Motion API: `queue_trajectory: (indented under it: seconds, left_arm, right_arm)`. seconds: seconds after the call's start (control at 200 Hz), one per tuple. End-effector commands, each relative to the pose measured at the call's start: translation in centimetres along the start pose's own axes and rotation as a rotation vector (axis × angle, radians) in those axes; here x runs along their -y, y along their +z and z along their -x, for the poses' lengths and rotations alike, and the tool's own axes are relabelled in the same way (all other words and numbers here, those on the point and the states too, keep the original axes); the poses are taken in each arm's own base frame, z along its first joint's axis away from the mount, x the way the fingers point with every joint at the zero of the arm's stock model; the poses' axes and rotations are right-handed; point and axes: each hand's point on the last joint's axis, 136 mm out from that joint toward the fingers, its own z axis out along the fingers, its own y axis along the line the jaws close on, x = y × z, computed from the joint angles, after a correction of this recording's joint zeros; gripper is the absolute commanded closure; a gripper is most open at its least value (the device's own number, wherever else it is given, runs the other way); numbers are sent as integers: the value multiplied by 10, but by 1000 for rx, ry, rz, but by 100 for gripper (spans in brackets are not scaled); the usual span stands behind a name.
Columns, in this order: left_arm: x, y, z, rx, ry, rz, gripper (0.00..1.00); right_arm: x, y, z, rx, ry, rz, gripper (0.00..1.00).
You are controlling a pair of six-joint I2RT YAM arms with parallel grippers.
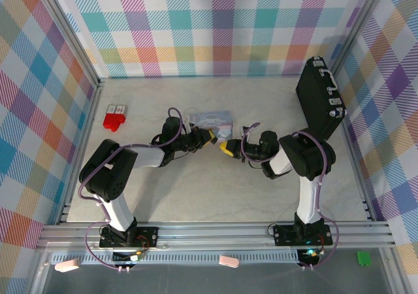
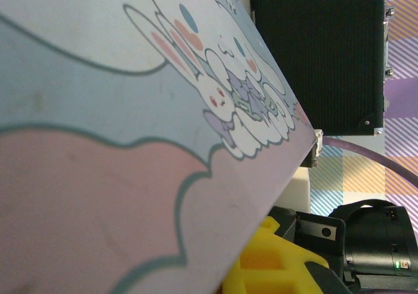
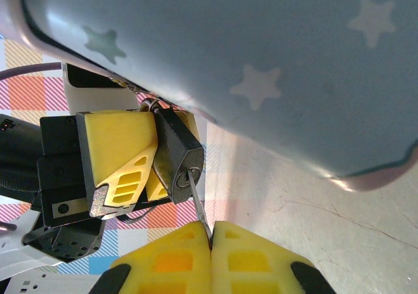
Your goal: Unlock a padlock with a key
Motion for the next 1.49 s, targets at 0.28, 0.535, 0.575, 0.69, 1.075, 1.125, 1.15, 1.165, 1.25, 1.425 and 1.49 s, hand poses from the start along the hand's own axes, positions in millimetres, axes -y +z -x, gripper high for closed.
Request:
queue_trajectory:
  seconds: [0.28, 0.535, 0.575, 0.69, 1.075, 1.125, 1.15, 1.165, 1.25, 1.425, 1.49]
  left_arm:
    - [38, 7, -56, -266, 99, -129, 100]
    - [28, 6, -58, -274, 120, -76, 95]
    - [28, 7, -57, -272, 120, -75, 95]
    - [29, 8, -57, -272, 121, -79, 95]
    - [29, 2, -58, -260, 121, -69, 82]
    - [28, 3, -56, -248, 121, -62, 81]
    - [27, 3, -55, -242, 119, -59, 81]
    - [27, 3, -54, -238, 118, -57, 81]
    - [26, 5, -51, -223, 113, -54, 80]
    - [23, 7, -47, -192, 101, -52, 78]
    - [22, 7, -47, -191, 96, -55, 78]
  right_arm:
    - [-40, 7, 8, -12, -160, 90, 100]
    - [-43, 10, 1, -42, -168, 100, 100]
    - [-42, 11, -1, -47, -166, 100, 100]
    - [-39, 10, -4, -43, -165, 92, 100]
    - [-33, 11, -3, -32, -171, 79, 100]
    - [-32, 11, -5, -33, -171, 76, 100]
    - [-32, 11, -6, -33, -171, 75, 100]
    - [-31, 10, -7, -34, -171, 72, 100]
    - [-26, 9, -14, -35, -168, 58, 100]
    - [-15, 8, -27, -50, -149, 34, 100]
    - [-12, 8, -31, -54, -145, 26, 100]
